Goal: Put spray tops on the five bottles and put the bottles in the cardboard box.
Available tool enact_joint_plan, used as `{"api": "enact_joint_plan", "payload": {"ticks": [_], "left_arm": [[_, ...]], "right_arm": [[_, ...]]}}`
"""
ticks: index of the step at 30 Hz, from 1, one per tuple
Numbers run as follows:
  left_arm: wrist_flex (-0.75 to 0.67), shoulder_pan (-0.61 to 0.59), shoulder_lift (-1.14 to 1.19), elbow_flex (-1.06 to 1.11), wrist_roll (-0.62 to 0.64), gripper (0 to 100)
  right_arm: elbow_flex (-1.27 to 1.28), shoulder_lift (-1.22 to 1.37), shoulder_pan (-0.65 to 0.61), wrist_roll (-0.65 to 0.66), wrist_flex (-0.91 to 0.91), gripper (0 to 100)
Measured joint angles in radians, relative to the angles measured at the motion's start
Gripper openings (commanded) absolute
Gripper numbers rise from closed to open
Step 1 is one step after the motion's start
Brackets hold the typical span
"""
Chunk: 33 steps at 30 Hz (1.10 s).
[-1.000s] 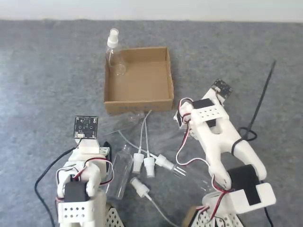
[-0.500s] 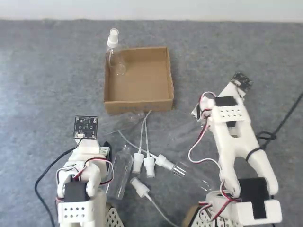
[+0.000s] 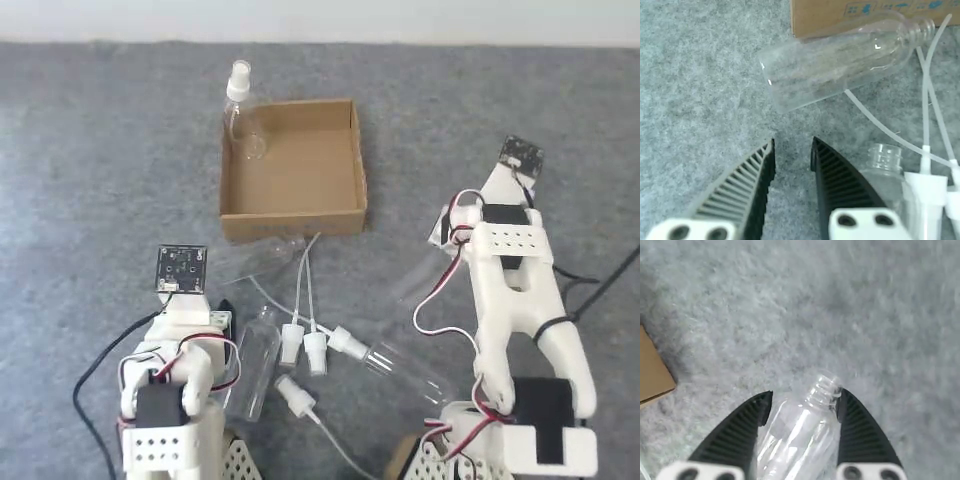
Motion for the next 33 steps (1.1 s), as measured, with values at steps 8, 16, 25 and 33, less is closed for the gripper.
{"api": "enact_joint_plan", "payload": {"ticks": [8, 16, 25, 33], "left_arm": [[0.0, 0.0, 0.0, 0.0, 0.0, 11], [0.0, 0.0, 0.0, 0.0, 0.0, 11], [0.0, 0.0, 0.0, 0.0, 0.0, 11], [0.0, 0.0, 0.0, 0.0, 0.0, 11]], "right_arm": [[0.0, 0.0, -0.002, 0.19, -0.089, 6.9], [0.0, 0.0, -0.005, 0.473, -0.189, 6.9], [0.0, 0.0, -0.081, 0.772, -0.193, 6.9], [0.0, 0.0, -0.187, 1.002, -0.121, 7.1]]}}
